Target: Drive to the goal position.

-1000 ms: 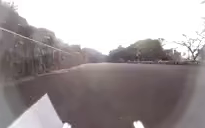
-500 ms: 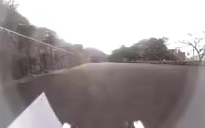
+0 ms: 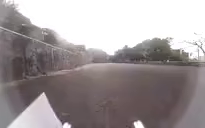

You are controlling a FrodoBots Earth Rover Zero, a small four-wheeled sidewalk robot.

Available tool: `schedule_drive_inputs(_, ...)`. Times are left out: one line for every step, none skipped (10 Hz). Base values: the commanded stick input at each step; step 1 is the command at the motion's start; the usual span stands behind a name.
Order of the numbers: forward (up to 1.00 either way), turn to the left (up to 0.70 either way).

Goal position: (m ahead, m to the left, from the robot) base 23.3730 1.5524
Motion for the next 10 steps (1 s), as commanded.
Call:
schedule_drive_inputs(1.00,0.00)
schedule_drive_inputs(1.00,0.00)
schedule_drive_inputs(1.00,0.00)
schedule_drive_inputs(1.00,0.00)
schedule_drive_inputs(1.00,0.00)
schedule_drive_inputs(1.00,0.00)
schedule_drive_inputs(1.00,0.00)
schedule_drive_inputs(1.00,-0.07)
schedule_drive_inputs(1.00,-0.13)
schedule_drive_inputs(1.00,0.00)
